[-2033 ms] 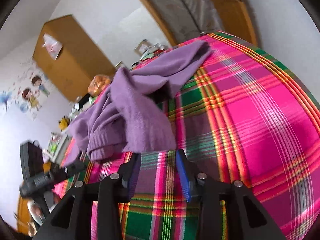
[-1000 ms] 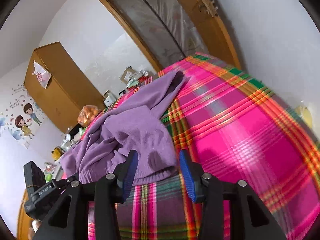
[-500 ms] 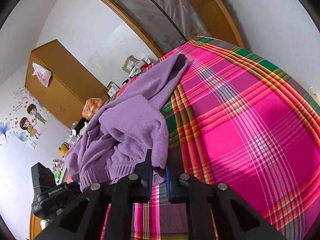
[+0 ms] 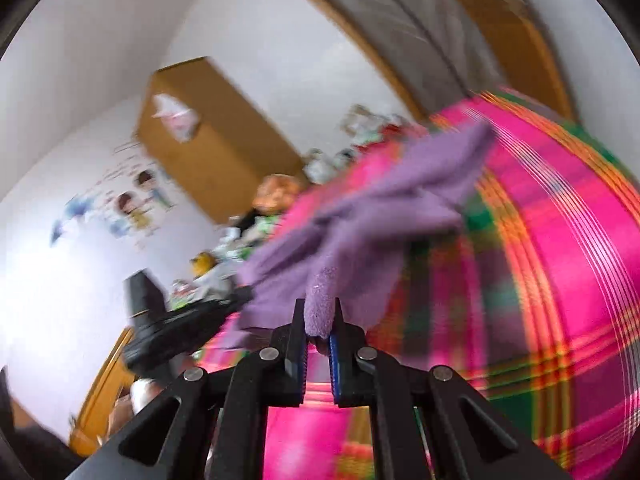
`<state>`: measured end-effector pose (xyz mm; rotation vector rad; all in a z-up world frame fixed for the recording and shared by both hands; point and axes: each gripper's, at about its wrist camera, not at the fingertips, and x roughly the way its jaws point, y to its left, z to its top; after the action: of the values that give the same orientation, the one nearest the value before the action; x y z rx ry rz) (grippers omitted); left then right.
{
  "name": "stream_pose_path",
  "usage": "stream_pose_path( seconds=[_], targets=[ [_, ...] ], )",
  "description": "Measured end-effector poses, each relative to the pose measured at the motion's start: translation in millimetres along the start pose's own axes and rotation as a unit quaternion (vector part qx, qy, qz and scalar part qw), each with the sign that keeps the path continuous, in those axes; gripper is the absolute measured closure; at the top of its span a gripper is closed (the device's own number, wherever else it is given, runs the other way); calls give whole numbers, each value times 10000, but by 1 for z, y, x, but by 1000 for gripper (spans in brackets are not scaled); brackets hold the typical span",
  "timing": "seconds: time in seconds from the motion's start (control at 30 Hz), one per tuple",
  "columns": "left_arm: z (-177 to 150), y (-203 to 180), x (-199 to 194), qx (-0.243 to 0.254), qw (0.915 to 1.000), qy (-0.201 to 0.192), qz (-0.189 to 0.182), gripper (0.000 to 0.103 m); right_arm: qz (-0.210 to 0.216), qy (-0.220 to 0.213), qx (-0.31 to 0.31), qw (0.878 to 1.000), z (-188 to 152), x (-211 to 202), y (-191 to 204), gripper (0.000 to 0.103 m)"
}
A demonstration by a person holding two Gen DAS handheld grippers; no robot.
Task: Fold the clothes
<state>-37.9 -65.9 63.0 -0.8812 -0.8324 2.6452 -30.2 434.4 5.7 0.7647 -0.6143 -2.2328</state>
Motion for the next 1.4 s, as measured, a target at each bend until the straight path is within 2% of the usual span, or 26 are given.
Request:
stream_pose_path(
  seconds=[0.17,0.23,0.3,0.4,0.43,0.5,0.57,0.63,0.73,0.8,0.93,1.07,1.17,1.2,1.27,1.3,1.33,1.37,1.4],
  targets=[
    [25,31,-65,-112,9969,-722,301,103,784,132,-476,9957,-6,-5,59,94],
    [31,48,-96,-177,9932,-1031,512,103,929,373,-579,9933,-16,1,70,94],
    [34,65,-118,-246,9909,-1158,642,103,862,818,-615,9910,-32,13,70,94],
    [23,79,-127,-190,9920,-1035,696,103,546,1321,-422,9888,-50,29,57,91],
    [20,81,-125,-160,9932,-936,670,103,405,1319,-394,9897,-49,27,53,90],
    [13,83,-113,-87,9958,-692,594,103,164,1180,-438,9919,-45,16,50,84],
    [6,82,-97,6,9979,-398,519,101,-104,876,-750,9933,-31,4,56,69],
    [0,78,-80,137,9990,-118,417,99,-382,561,-1082,9918,-16,-8,63,58],
    [-11,72,-60,319,9988,159,348,98,-883,573,-1892,9763,0,5,79,56],
    [-19,68,-51,398,9982,304,314,93,-991,690,-2340,9647,4,27,85,56],
    [-27,70,-35,439,9968,521,410,92,-1193,1230,-3316,9277,-4,91,87,56],
    [-29,71,-30,472,9961,617,413,92,-1286,1640,-3894,8972,-7,144,82,56],
    [-30,70,-26,503,9957,682,378,92,-1487,1733,-4330,8720,-8,171,77,57],
    [-31,70,-25,521,9954,723,354,92,-1557,1707,-4447,8654,-7,178,77,57],
    [-31,70,-23,537,9950,782,327,92,-1527,1686,-4547,8611,-4,185,77,57],
    [-31,71,-22,529,9948,810,304,92,-1510,1723,-4550,8605,-3,187,76,60],
    [-31,71,-21,518,9947,839,278,92,-1496,1772,-4541,8602,-2,188,74,82],
    [-31,72,-20,499,9947,860,253,92,-1438,1774,-4472,8648,0,186,73,96],
    [-31,73,-20,485,9948,865,239,92,-1368,1762,-4385,8706,3,183,73,96]
  ],
)
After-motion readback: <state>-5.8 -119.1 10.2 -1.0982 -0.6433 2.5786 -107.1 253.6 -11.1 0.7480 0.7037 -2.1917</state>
